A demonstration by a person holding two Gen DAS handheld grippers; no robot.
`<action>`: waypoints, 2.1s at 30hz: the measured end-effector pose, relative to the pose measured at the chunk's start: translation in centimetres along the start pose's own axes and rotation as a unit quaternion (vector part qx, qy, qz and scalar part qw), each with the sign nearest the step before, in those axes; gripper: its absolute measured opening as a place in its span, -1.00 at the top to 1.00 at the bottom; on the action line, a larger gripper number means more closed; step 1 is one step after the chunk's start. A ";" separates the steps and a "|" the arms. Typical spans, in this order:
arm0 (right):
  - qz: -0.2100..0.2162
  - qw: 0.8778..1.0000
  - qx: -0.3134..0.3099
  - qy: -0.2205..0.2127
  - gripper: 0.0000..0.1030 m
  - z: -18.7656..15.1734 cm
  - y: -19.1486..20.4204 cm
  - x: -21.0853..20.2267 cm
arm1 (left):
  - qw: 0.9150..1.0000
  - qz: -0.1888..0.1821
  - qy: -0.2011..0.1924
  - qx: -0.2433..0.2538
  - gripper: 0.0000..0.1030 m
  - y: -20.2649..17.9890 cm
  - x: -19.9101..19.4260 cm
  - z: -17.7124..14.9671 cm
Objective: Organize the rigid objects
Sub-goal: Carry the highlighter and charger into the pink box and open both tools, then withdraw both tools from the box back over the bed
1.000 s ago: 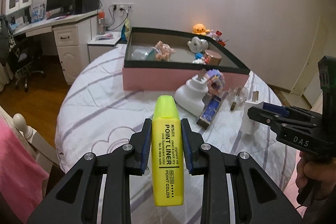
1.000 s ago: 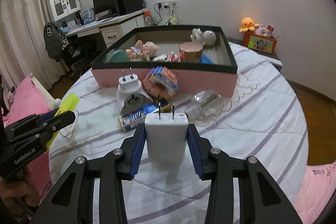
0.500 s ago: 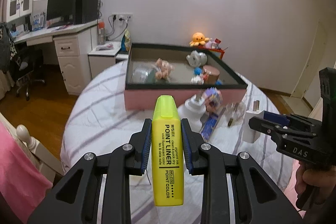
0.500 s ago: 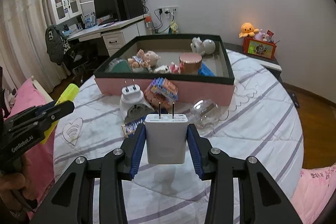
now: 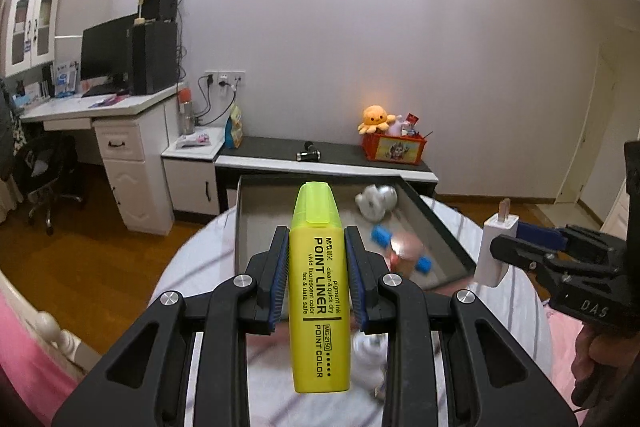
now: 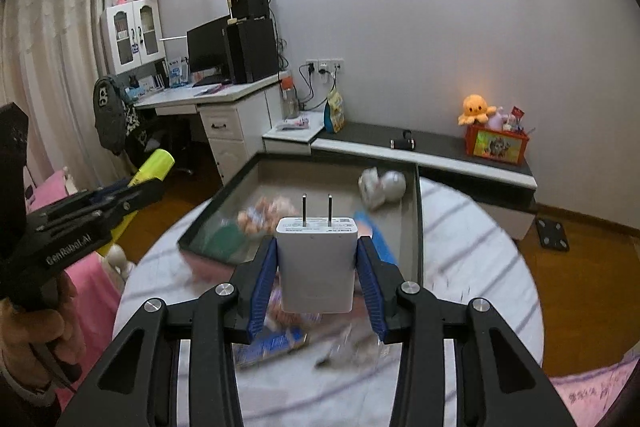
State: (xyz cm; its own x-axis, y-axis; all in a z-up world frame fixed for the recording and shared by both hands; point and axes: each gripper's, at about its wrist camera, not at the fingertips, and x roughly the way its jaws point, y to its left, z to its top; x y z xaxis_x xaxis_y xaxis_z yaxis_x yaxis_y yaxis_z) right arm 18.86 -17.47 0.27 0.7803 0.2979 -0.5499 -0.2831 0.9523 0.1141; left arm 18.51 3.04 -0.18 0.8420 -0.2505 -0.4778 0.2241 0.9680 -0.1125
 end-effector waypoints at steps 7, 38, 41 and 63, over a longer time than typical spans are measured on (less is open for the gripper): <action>-0.004 1.000 0.004 0.019 0.20 3.6 -1.2 5.1 | 1.000 -0.002 0.013 -0.006 0.47 0.2 5.6 3.1; -0.038 0.995 0.087 0.026 -1.00 2.2 -5.7 7.8 | 0.998 0.035 0.038 -0.024 -0.88 1.4 9.3 2.3; -0.039 0.995 0.092 0.023 -1.00 1.1 -5.3 5.9 | 0.999 0.036 0.027 -0.028 -0.94 1.5 7.1 1.7; -0.043 0.993 0.108 -0.022 -1.00 -6.1 -0.7 -5.8 | 0.999 0.045 -0.016 -0.018 -0.99 -0.6 -6.6 -4.8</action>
State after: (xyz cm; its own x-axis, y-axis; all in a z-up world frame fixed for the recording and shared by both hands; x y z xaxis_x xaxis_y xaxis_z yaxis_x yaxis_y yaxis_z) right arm 11.16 -20.30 -1.65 0.8220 0.2122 -0.5285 -0.0918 0.9652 0.2448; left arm 10.51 4.19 -1.14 0.8730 -0.1621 -0.4599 0.1292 0.9863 -0.1022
